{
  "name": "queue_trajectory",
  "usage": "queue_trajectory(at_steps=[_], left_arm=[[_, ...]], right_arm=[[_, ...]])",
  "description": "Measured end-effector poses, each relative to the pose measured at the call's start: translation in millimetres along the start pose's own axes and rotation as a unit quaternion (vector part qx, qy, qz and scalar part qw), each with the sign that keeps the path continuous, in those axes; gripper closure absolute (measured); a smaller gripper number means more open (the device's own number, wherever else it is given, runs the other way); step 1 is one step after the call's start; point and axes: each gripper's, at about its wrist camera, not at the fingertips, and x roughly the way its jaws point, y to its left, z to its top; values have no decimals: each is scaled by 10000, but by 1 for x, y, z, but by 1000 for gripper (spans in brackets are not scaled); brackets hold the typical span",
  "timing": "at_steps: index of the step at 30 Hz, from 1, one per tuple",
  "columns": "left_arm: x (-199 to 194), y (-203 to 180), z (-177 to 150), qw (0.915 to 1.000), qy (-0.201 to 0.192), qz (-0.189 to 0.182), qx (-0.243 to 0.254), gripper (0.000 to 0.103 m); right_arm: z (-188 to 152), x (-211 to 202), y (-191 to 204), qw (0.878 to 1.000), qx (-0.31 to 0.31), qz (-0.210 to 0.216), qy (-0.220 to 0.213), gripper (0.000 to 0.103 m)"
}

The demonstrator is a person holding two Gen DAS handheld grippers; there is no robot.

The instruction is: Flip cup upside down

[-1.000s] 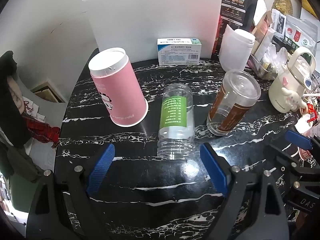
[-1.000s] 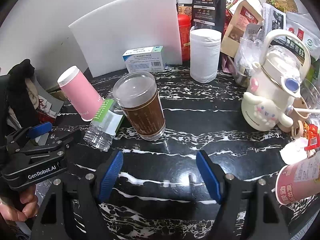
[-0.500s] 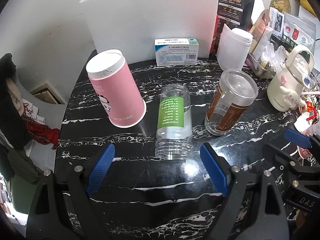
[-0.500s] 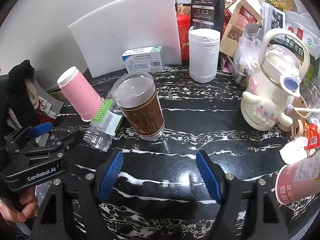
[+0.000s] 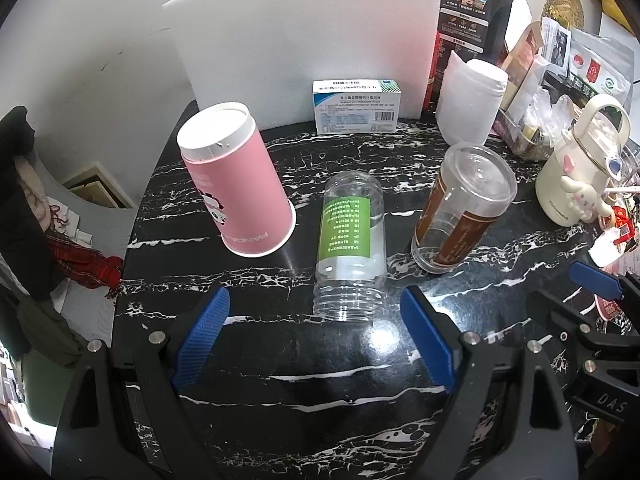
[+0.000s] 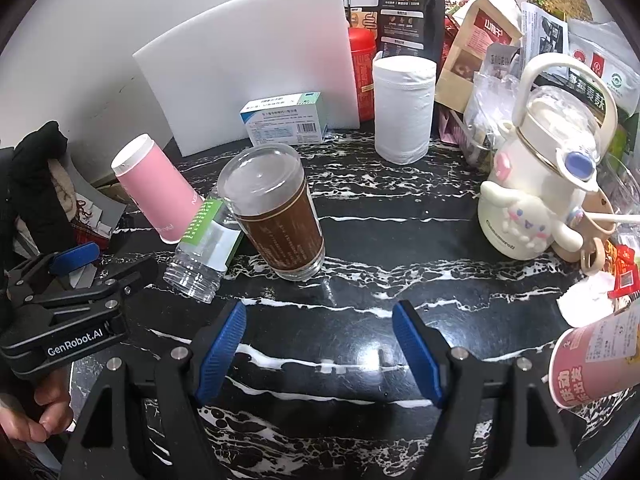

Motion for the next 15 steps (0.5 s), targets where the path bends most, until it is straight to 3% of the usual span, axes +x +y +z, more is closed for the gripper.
queue_trajectory(at_steps=[15], left_arm=[[2, -9, -2, 9999, 76, -49, 112, 16]], right_arm=[[0, -1, 0, 10000, -2, -21, -1, 27]])
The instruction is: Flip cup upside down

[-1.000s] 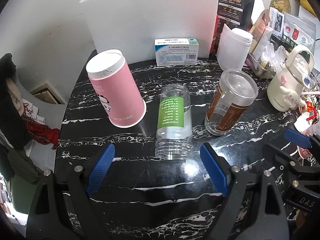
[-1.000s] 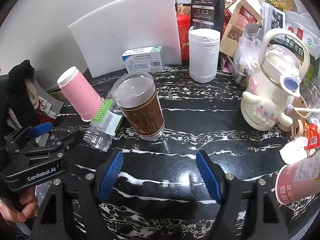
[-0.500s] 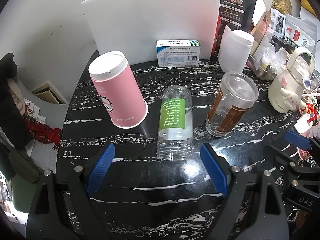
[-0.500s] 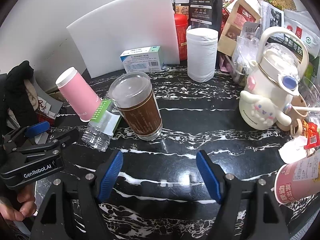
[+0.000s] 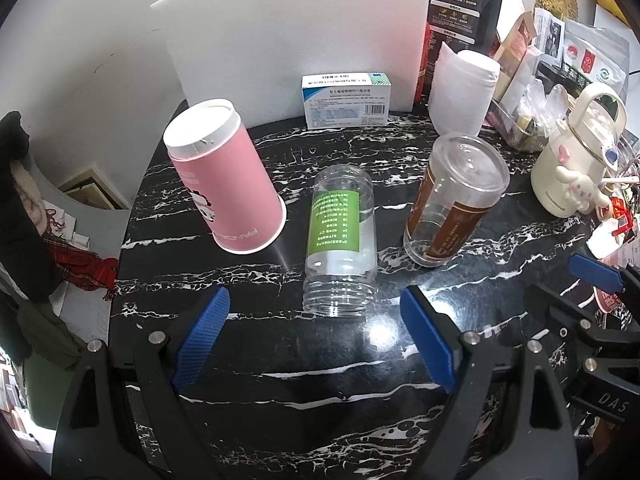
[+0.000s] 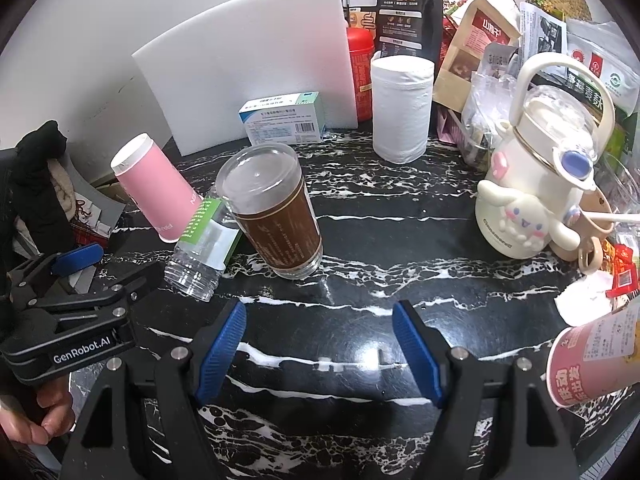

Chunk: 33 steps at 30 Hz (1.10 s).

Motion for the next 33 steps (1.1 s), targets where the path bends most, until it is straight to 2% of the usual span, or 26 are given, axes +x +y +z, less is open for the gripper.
queue_trajectory(at_steps=[33], left_arm=[[-5, -11, 0, 9997, -83, -118, 220, 16]], right_arm=[[-4, -3, -4, 9999, 89, -63, 6, 27]])
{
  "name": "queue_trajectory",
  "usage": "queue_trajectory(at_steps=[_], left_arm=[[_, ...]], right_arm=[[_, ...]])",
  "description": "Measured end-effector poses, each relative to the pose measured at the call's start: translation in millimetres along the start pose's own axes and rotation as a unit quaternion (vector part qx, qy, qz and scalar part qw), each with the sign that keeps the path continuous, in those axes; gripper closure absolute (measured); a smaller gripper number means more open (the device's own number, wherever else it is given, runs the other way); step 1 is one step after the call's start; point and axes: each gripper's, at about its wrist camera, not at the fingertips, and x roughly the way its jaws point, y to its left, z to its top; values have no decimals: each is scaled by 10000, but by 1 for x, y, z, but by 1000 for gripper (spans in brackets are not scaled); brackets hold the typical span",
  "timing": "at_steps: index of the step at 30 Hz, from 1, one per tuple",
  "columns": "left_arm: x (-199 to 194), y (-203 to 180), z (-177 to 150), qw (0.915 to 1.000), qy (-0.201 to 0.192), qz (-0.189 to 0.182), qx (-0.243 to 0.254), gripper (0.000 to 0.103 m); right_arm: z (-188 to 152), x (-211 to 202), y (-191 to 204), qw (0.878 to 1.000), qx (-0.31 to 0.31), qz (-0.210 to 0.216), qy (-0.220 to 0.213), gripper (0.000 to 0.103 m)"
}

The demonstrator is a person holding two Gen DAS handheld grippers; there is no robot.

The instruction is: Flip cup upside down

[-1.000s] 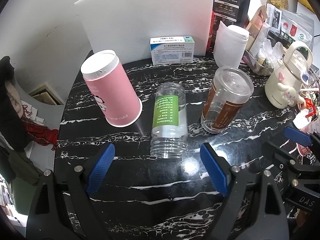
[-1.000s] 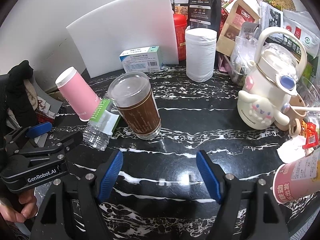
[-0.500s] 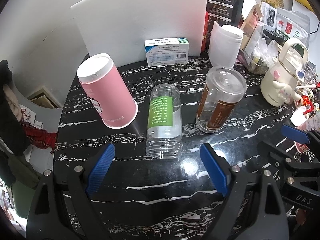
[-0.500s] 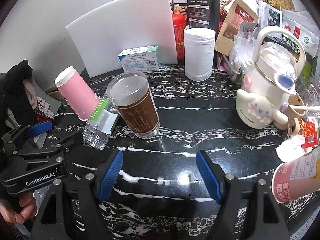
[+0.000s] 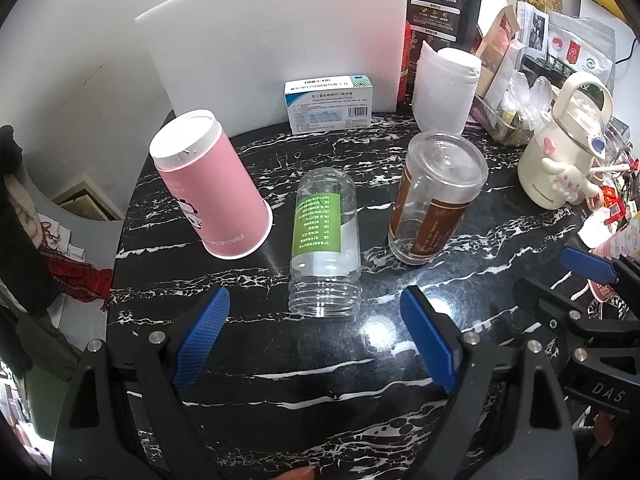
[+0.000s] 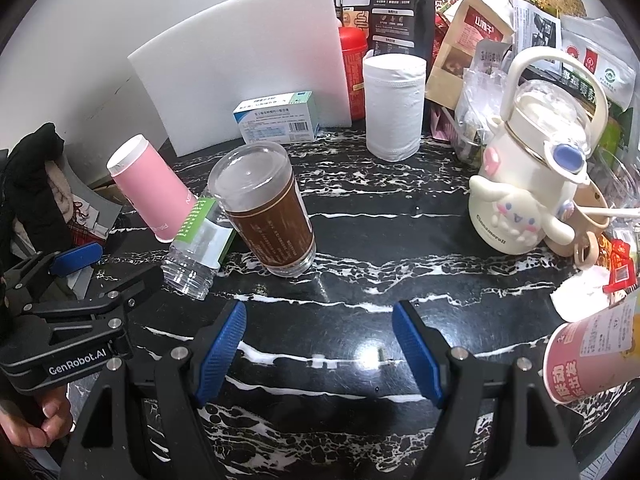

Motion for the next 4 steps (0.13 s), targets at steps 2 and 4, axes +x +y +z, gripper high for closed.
queue_trajectory(at_steps=[2, 4], left_arm=[[0, 0, 0, 10000, -12, -7, 2, 16], [0, 0, 0, 10000, -22, 13, 1, 16]], right_arm=[[0, 1, 0, 10000, 15, 8, 6, 27], [-1, 1, 1, 10000, 24, 2, 8, 27]])
